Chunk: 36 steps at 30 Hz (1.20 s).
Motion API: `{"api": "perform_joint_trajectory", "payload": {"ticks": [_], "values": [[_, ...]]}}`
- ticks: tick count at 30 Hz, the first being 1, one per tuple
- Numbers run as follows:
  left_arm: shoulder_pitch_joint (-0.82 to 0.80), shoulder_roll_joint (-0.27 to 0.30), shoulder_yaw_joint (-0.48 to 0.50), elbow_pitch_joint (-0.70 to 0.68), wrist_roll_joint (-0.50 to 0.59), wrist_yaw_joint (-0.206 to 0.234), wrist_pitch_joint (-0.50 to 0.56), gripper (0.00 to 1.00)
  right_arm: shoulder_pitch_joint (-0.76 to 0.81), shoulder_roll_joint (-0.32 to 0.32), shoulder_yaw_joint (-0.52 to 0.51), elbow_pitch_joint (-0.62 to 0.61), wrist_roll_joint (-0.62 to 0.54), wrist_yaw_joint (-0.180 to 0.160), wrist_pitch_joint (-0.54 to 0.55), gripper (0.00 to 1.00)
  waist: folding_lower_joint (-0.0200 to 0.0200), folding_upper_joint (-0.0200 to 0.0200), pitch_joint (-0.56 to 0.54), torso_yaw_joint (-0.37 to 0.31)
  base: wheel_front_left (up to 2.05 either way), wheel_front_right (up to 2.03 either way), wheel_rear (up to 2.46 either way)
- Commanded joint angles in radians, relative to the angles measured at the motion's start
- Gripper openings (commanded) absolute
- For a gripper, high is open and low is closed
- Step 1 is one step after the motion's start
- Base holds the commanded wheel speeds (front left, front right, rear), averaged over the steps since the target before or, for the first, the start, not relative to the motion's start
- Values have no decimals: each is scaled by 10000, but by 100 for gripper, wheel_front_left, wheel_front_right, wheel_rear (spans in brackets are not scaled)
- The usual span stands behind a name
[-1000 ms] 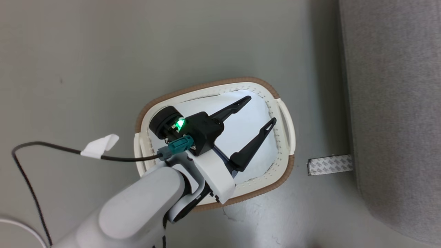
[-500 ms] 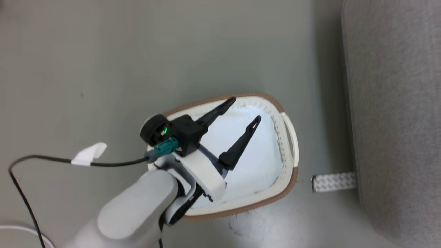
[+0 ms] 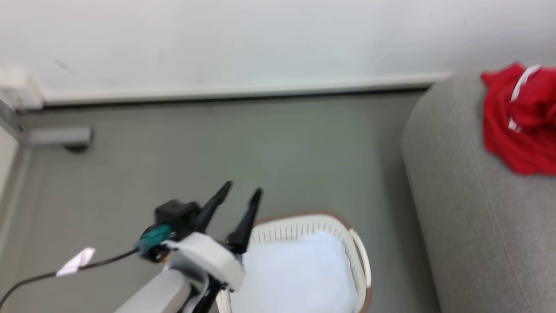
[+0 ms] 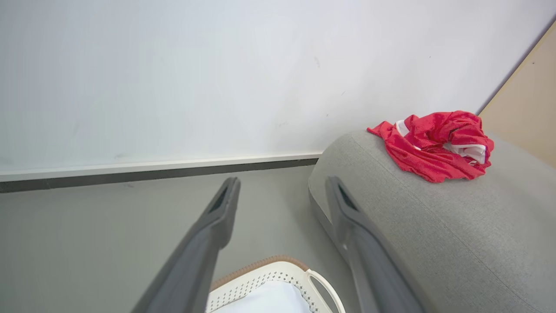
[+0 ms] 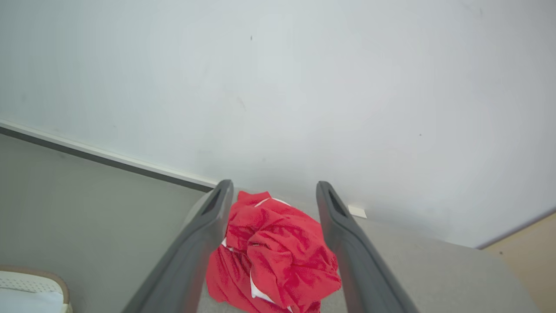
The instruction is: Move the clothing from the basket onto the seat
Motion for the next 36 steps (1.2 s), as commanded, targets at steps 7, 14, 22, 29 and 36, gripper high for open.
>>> {"api": "perform_joint_trajectory", "payload": {"ticks": [7, 14, 22, 29, 36], "values": [[1620, 602, 1643, -596, -485, 428, -78, 100, 1978, 1550, -1049, -1286, -502, -25, -2293, 100, 4, 0, -2193, 728, 0, 0, 0], [2855, 851, 3282, -1124, 369, 532, -78, 100, 3989, 3317, -1548, -1485, -1567, -24, -4337, 100, 4, 0, -2431, 930, 0, 0, 0], [4265, -202, 4944, -1271, 1799, 484, -80, 100, 6171, 5807, -2426, -1403, -2486, -24, -6243, 100, 4, 0, -2540, 964, 0, 0, 0], [4989, -1273, 6180, -917, 3133, -233, -79, 100, 7105, 6683, -2261, -1233, -2561, -24, -6851, 100, 4, 0, -2518, 880, 0, 0, 0], [5204, -2132, 7276, -295, 4183, -1241, -81, 100, 7480, 7234, -2243, -1139, -2924, -24, -6866, 100, 4, 0, -2513, 822, 0, 0, 0]]}}
